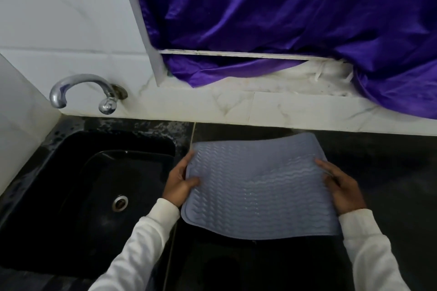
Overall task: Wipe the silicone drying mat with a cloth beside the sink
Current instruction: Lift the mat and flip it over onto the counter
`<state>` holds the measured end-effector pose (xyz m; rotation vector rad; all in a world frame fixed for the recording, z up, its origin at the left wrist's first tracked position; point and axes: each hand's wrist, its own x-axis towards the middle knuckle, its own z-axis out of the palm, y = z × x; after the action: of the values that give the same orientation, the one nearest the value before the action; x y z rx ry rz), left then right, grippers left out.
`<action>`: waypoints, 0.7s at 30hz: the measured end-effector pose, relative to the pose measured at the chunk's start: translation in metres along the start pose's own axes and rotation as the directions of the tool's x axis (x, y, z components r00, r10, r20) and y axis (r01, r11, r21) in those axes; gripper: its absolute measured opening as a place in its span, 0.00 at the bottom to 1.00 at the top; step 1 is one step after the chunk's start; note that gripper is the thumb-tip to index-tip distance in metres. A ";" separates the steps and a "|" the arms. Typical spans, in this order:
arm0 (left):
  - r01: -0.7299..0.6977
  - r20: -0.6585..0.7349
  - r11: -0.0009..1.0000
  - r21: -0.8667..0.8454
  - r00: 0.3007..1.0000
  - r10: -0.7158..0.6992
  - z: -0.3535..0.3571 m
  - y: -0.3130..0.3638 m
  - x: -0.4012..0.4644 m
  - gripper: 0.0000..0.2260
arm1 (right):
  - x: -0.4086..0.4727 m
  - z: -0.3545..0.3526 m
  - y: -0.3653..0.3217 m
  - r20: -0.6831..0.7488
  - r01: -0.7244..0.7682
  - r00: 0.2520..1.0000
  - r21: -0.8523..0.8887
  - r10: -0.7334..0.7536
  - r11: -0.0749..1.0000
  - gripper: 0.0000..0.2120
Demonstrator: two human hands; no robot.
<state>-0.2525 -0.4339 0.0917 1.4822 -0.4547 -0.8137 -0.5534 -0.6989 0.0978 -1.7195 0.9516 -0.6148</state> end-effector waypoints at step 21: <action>0.117 -0.011 0.940 0.320 0.993 -0.120 -0.034 -0.072 0.151 0.33 | 0.119 0.074 0.074 -0.144 -0.341 0.933 -0.060 0.330 0.938 0.18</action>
<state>-0.1412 -0.5113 -0.0127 1.8222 -0.5261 -0.8701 -0.4525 -0.7698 -0.0019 -1.5521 1.3488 -0.4709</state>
